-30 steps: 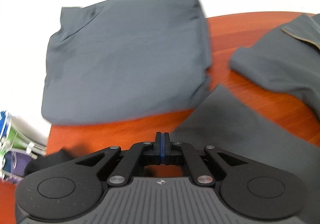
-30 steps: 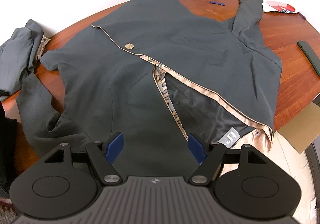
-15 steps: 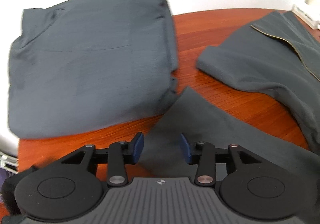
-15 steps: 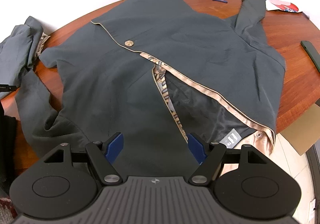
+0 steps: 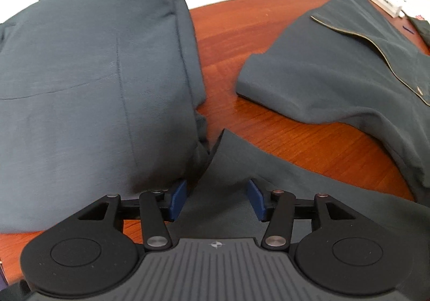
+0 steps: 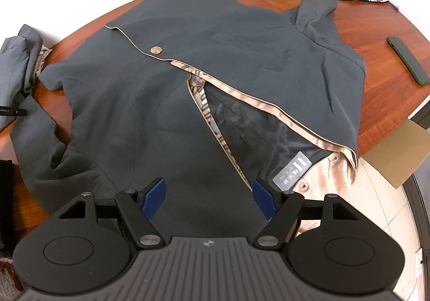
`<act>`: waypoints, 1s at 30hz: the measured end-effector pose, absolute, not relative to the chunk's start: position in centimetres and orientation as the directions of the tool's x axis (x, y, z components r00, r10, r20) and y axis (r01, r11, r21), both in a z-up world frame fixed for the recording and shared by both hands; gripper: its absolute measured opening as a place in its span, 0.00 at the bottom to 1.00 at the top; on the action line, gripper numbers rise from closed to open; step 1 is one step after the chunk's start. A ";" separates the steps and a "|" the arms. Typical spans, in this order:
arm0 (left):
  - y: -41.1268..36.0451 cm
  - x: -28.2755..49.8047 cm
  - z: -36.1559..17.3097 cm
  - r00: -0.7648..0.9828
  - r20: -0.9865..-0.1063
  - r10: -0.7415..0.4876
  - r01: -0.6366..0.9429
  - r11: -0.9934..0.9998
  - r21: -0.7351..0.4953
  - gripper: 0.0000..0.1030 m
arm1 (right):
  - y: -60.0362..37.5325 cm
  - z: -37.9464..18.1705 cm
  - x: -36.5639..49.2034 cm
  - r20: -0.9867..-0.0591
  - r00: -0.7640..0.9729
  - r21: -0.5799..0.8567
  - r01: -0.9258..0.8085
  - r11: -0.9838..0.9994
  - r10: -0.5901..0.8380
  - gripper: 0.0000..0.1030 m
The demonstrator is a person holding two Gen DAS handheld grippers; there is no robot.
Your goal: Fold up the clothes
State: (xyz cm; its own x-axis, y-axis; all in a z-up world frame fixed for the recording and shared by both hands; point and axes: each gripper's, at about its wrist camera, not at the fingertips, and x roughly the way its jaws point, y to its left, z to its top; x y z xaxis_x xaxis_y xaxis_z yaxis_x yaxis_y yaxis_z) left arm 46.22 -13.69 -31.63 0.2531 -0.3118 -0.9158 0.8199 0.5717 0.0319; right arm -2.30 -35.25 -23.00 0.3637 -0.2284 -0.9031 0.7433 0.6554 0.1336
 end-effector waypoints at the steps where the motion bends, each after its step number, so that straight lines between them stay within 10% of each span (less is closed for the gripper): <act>1: -13.8 46.2 -31.9 0.246 -0.918 -0.311 0.826 0.563 0.031 0.48 | -35.3 -23.0 -2.4 -0.903 0.363 0.133 0.745 0.654 -0.230 0.75; 7: -14.1 44.4 -32.2 0.274 -0.914 -0.300 0.858 0.506 0.091 0.06 | -35.2 -23.0 -3.0 -0.902 0.360 0.133 0.755 0.642 -0.237 0.75; 30: -8.8 41.2 -28.2 0.533 -0.845 -0.048 0.592 0.734 0.331 0.05 | -35.2 -23.3 -3.0 -0.893 0.398 0.153 0.705 0.693 -0.209 0.75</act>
State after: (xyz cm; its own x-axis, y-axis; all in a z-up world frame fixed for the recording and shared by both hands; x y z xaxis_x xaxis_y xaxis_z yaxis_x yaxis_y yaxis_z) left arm 41.16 -8.78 -28.16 0.5330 -0.0485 -0.8447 0.5922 0.7345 0.3315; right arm -3.04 -35.18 -23.30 0.3983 -0.2087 -0.8932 0.7051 0.6925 0.1526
